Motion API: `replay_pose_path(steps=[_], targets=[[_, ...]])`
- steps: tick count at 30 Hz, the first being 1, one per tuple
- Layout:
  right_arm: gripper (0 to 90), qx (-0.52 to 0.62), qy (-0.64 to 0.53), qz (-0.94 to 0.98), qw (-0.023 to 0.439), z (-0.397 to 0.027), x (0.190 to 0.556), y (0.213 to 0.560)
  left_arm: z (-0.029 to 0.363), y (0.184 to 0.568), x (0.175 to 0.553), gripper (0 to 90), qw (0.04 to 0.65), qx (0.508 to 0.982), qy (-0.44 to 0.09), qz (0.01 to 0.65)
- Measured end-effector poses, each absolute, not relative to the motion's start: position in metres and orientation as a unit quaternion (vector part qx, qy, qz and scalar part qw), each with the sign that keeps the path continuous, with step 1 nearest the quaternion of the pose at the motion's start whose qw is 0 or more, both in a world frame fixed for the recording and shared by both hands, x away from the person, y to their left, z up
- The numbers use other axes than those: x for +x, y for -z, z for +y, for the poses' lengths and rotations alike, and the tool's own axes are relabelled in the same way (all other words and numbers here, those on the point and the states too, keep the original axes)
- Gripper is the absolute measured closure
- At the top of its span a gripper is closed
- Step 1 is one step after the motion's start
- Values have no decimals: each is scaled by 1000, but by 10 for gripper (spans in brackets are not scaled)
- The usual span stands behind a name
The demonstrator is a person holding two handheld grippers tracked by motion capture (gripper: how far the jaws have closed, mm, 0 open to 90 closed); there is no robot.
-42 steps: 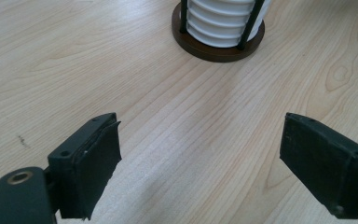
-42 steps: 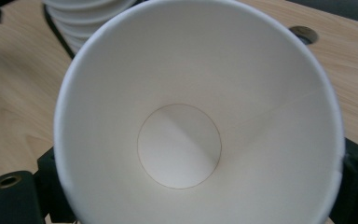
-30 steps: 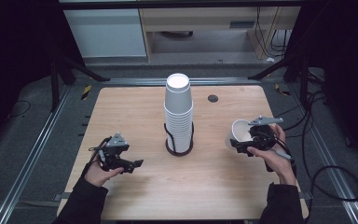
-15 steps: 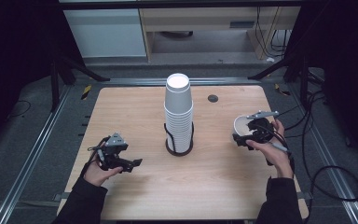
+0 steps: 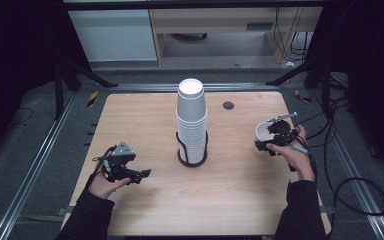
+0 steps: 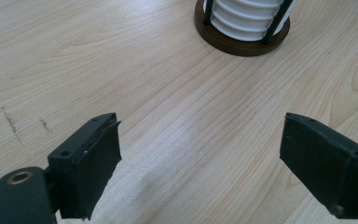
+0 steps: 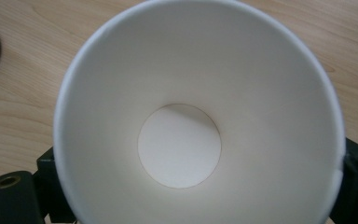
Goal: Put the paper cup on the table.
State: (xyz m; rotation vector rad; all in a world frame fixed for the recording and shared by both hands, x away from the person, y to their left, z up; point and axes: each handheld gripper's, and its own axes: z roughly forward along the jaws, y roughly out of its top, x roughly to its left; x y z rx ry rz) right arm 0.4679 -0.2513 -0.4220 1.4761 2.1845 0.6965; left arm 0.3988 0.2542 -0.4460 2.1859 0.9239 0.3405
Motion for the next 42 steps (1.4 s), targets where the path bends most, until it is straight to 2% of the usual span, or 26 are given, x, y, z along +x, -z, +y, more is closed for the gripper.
replay_pose_path(steps=[21,42], targets=[[90,544,-219,789,182,-258,474,438,256,447,399,118,361,849,-131,362],[46,526,-202,805,188,-256,468,443,256,447,399,117,363,849,-130,361]])
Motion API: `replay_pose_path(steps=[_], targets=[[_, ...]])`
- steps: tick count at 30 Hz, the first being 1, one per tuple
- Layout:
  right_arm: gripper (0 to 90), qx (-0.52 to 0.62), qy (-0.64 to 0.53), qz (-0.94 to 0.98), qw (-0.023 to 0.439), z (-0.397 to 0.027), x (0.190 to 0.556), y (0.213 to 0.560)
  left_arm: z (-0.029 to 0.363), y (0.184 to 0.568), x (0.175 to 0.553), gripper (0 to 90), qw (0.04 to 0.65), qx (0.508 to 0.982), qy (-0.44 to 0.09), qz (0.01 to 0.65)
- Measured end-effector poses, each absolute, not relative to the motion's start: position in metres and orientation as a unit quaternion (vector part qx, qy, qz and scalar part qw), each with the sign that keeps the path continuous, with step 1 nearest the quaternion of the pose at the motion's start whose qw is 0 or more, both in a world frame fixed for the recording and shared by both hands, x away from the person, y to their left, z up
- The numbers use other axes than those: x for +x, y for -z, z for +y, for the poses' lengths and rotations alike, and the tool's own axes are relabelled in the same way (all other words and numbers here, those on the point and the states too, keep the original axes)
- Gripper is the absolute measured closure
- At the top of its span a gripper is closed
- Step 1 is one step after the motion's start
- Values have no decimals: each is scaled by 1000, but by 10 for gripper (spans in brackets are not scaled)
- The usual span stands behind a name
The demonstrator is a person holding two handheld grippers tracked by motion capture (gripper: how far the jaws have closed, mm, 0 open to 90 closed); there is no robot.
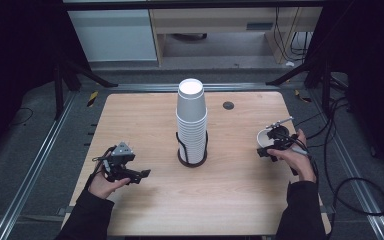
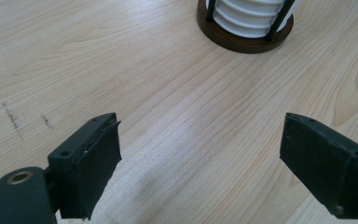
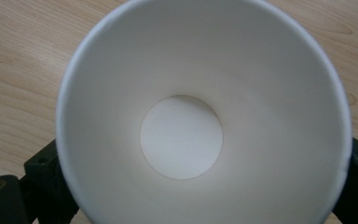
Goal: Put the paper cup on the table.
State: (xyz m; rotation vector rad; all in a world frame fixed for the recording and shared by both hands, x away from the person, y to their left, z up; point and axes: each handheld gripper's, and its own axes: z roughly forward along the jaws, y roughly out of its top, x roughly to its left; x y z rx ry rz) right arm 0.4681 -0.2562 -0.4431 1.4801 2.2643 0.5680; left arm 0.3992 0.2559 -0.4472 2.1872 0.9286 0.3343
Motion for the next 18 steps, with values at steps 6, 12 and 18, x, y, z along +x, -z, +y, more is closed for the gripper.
replay_pose_path(steps=[6,12,18], targets=[[35,524,-200,807,187,-258,460,445,256,447,399,116,363,849,-130,361],[31,522,-200,806,195,-262,448,443,257,447,399,115,363,848,-131,362],[30,519,-202,806,202,-265,429,444,257,446,399,115,363,847,-134,363]])
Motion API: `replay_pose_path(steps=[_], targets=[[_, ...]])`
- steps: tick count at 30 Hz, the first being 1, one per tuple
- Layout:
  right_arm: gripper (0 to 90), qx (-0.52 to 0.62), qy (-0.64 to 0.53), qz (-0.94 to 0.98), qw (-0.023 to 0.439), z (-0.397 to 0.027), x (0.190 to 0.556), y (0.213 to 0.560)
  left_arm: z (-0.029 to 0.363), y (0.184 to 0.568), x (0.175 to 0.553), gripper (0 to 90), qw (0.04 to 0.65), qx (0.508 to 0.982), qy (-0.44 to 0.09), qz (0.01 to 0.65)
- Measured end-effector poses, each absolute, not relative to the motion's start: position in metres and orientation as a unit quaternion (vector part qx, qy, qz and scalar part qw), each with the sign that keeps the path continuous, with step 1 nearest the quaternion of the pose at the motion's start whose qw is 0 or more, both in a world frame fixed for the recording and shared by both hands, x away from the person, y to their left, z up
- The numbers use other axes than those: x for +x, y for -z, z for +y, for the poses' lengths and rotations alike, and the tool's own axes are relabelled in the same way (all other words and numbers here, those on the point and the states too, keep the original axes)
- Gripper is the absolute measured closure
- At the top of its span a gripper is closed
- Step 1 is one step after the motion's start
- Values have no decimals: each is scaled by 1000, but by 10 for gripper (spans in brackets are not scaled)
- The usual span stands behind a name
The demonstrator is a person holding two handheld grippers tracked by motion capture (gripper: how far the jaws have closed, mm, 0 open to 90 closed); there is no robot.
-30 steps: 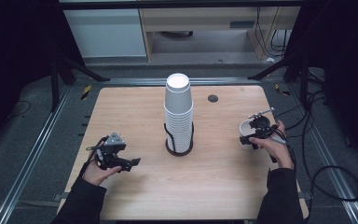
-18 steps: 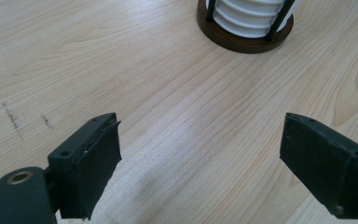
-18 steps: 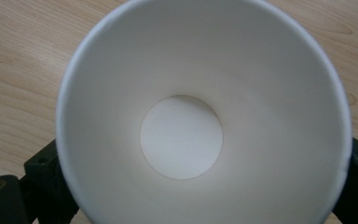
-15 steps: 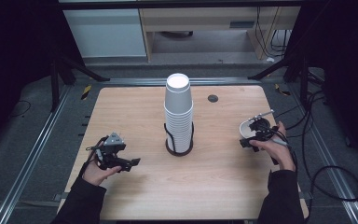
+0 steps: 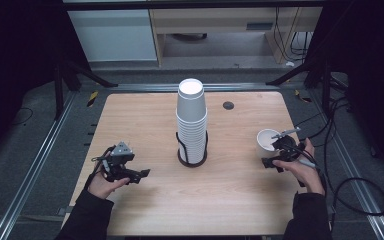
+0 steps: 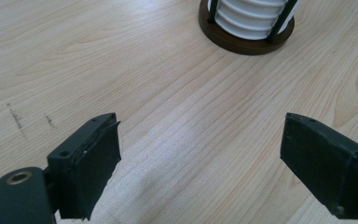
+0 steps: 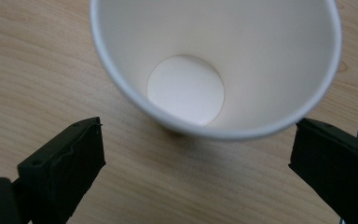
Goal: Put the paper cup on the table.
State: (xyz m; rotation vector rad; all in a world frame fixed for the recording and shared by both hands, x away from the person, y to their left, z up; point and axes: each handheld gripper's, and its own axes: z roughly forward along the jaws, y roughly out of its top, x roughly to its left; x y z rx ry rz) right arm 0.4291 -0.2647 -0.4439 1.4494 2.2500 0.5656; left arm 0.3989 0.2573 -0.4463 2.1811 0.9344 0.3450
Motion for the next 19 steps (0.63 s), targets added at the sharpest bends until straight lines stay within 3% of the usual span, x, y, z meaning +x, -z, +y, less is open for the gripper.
replay_pose_path(steps=[8,19], targets=[[30,516,-233,796,214,-269,400,444,258,448,399,112,363,845,-144,365],[35,499,-362,751,237,-278,370,444,265,446,398,115,379,831,-163,372]])
